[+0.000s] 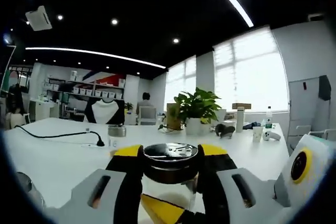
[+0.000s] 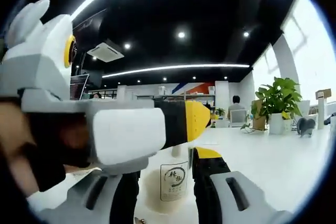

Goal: Rotate the seasoning bottle until the label or dispensing opening points toward the visible target arrow and the bottle remains upright within the marked orientation range

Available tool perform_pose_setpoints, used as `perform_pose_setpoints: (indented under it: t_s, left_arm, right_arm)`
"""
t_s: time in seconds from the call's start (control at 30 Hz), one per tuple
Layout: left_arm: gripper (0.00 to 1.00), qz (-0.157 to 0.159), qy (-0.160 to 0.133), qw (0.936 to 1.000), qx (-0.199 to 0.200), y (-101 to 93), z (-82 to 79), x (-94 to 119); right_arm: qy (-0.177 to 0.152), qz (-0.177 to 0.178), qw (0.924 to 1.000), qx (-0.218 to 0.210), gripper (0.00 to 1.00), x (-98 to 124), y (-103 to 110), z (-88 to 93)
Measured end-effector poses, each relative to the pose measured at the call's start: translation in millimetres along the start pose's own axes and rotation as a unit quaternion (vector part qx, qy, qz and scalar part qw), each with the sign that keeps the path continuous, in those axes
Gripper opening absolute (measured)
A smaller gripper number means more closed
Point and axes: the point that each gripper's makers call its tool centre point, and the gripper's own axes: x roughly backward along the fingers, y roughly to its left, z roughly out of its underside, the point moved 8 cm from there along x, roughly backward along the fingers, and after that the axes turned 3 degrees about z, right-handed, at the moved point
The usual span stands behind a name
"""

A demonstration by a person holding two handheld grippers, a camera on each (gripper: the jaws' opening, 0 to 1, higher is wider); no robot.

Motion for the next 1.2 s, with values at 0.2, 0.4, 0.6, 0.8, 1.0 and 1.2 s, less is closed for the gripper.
perform_pose_setpoints:
  t_s: [0.2,0.4,0.6,0.8,1.0,1.2]
  left_arm:
    - [0.43,0.041,0.000,0.9990,0.016,12.5,-3.3,4]
    - [0.43,0.072,0.011,0.9971,0.021,23.3,-5.9,7]
    - [0.43,0.094,0.019,0.9953,0.013,25.6,-5.1,13]
    - [0.43,0.109,0.024,0.9938,-0.003,28.8,-4.8,19]
    - [0.43,0.121,0.024,0.9922,-0.017,39.9,-7.8,29]
    - [0.43,0.135,0.021,0.9906,-0.007,45.5,-10.2,37]
  right_arm:
    - [0.006,-0.034,0.9993,0.012,0.37,-2,-2,-7.2]
    - [0.010,-0.059,0.9982,0.002,0.36,-1,0,-7.7]
    - [0.013,-0.086,0.9962,0.005,0.36,0,6,-7.4]
    - [0.019,-0.109,0.9937,0.016,0.36,1,14,-7.6]
    - [0.025,-0.144,0.9892,0.003,0.37,3,22,-6.1]
    - [0.031,-0.163,0.9861,0.005,0.38,2,30,-5.9]
